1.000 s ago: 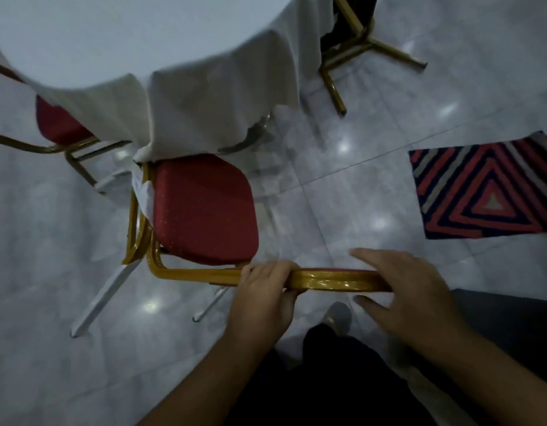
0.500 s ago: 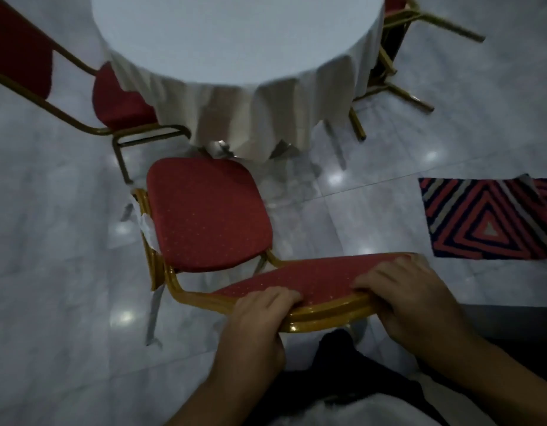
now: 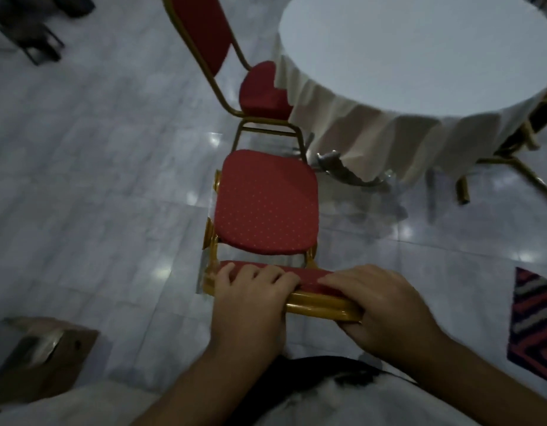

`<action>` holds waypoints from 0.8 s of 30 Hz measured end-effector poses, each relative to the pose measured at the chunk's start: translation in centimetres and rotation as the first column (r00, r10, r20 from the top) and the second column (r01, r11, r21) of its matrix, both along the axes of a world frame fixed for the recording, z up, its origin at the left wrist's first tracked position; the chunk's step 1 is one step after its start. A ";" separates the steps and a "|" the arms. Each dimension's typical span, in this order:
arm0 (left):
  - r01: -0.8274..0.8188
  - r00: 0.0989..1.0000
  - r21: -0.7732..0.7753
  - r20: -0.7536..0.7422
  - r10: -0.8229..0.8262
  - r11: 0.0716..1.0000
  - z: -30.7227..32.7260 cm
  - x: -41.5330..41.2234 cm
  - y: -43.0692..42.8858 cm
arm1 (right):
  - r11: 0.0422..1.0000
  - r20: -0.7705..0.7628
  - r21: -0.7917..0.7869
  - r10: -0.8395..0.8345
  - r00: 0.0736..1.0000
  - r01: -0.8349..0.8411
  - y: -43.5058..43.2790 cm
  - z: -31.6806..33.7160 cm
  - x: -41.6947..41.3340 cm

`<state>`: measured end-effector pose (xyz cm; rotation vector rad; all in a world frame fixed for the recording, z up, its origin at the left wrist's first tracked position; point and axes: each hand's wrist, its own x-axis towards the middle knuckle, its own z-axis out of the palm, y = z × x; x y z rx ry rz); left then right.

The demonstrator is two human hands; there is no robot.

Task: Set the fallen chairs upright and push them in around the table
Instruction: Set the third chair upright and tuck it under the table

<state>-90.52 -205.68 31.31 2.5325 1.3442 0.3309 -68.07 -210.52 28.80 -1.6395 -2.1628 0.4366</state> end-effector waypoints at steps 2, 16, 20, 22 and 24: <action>-0.089 0.996 -0.009 -0.027 0.089 0.996 -0.1 -2.2 0.7 | 0.995 -0.034 -0.088 0.035 0.999 -0.038 0.4 -1.1 1.0; -0.022 0.999 0.086 0.030 0.020 0.996 -1.3 -3.1 2.0 | 0.988 -0.074 -0.122 -0.104 0.992 0.094 0.1 -2.7 3.1; 0.029 0.998 0.083 0.046 -0.033 0.996 -2.0 -0.8 1.5 | 0.982 -0.086 -0.083 -0.179 0.980 0.172 -2.0 -2.4 5.0; 0.050 0.997 0.068 0.049 -0.053 0.996 -2.7 0.3 1.2 | 0.980 -0.094 -0.062 -0.196 0.976 0.191 -2.9 -2.2 6.0; 0.070 0.995 0.054 0.068 -0.074 0.996 -3.5 1.4 0.9 | 0.980 -0.081 -0.037 -0.197 0.977 0.195 -3.7 -1.9 7.2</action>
